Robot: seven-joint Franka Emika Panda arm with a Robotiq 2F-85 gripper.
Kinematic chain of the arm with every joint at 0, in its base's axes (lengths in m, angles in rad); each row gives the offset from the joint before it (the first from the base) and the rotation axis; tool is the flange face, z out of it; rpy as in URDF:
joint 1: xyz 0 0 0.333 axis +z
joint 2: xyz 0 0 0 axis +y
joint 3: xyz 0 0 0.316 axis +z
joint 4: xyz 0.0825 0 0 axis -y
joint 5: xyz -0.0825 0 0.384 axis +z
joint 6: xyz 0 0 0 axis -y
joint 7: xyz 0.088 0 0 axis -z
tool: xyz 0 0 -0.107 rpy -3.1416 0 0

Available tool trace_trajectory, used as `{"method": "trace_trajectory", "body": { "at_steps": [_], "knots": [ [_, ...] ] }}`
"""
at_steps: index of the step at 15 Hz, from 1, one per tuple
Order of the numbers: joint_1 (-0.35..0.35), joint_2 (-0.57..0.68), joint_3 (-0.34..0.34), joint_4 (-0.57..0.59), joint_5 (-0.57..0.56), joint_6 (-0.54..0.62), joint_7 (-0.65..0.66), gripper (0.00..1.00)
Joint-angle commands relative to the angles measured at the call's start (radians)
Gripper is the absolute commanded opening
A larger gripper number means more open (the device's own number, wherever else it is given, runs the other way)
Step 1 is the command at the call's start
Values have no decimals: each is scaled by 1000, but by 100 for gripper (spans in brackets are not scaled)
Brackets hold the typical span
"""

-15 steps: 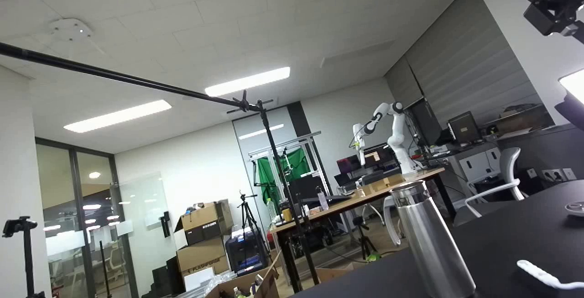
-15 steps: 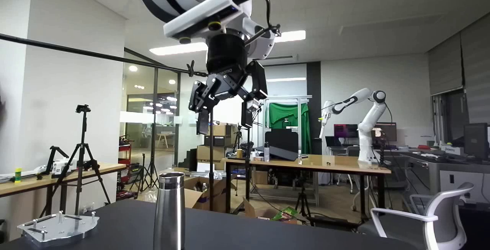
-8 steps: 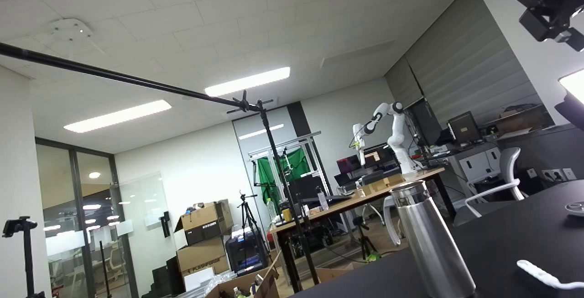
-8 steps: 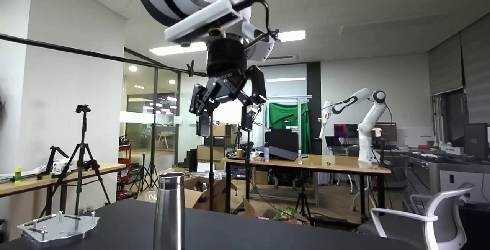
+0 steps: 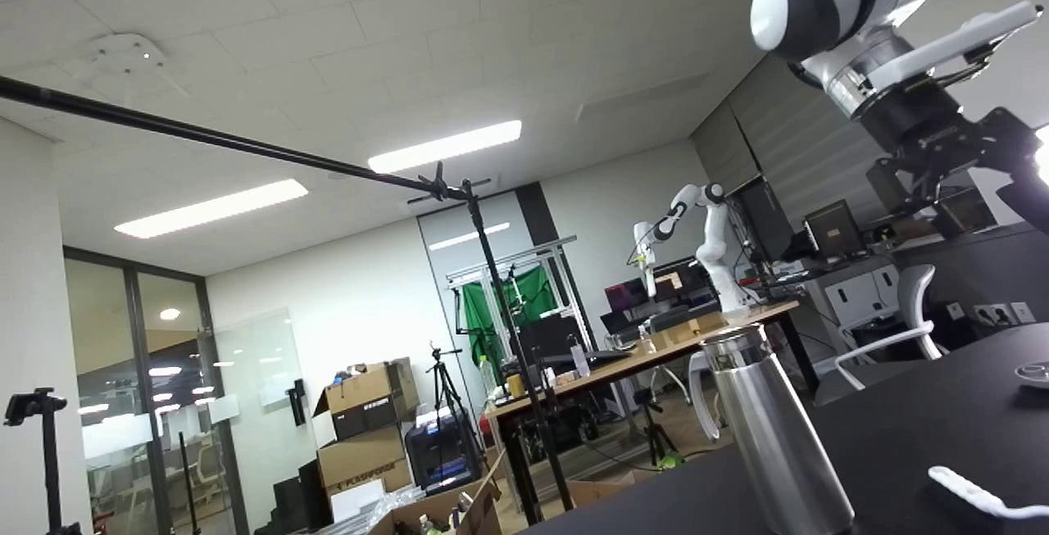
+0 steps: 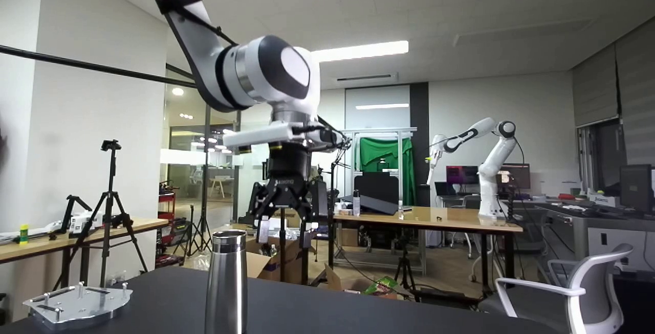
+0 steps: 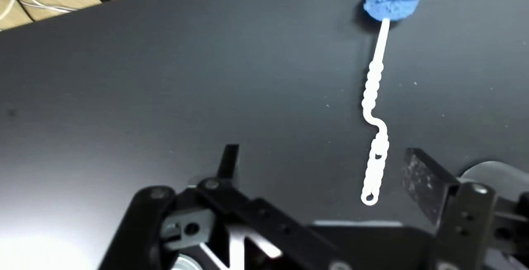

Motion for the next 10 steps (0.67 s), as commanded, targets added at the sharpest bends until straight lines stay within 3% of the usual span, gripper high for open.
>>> {"method": "trace_trajectory", "body": {
  "at_steps": [1,5,9,10],
  "knots": [
    [24,170,25,118,136,89,30,100],
    [37,313,58,229,251,131,29,100],
    [86,386,15,267,167,241,111,100],
    [60,358,43,230,201,231,46,100]
  ]
}}
